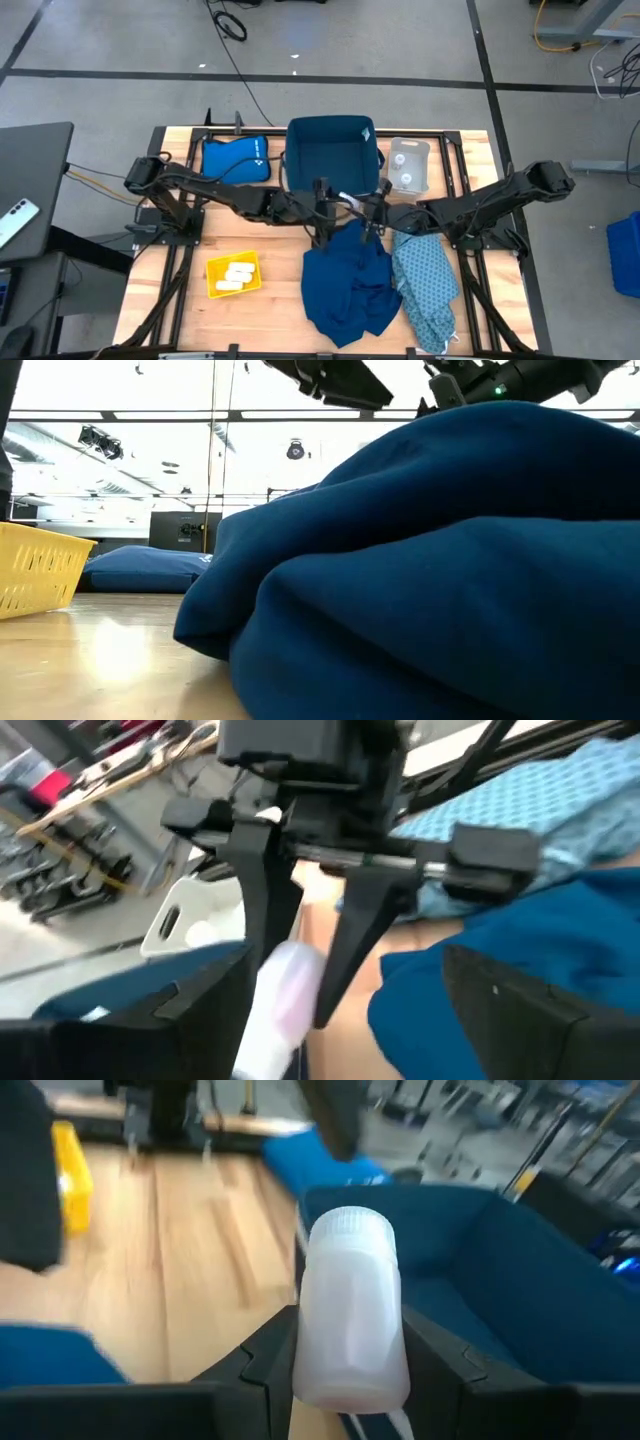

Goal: Pick & Place Medicine items
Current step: Put the transparent pill bottle into the white bin

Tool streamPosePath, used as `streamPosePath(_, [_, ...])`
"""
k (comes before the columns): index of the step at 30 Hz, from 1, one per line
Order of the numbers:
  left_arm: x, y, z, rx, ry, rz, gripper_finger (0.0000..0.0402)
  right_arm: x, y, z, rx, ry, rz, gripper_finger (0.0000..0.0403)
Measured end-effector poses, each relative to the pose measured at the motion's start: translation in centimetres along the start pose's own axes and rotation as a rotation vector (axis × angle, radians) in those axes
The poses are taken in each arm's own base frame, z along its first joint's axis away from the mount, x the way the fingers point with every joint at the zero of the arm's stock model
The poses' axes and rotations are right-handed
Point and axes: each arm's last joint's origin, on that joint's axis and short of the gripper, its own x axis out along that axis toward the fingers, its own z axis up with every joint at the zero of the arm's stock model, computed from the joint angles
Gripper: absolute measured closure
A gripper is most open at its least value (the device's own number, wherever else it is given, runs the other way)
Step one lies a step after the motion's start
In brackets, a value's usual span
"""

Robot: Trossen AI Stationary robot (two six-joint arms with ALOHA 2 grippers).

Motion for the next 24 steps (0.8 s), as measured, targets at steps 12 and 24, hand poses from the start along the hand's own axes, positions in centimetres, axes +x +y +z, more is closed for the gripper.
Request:
streamPosePath(12, [-1.8, 1.6, 2.2, 0.0, -0.234, -0.169, 0.0093, -4.9, -1.6, -5.9, 0.154, -0.519, -0.013, 0.0265])
streamPosePath(24, [1.4, 5.9, -2.0, -0.197, -0.691, -0.245, 0.0093, -6.6, -1.2, -4.6, 0.042, -0.742, 0.12, 0.0265])
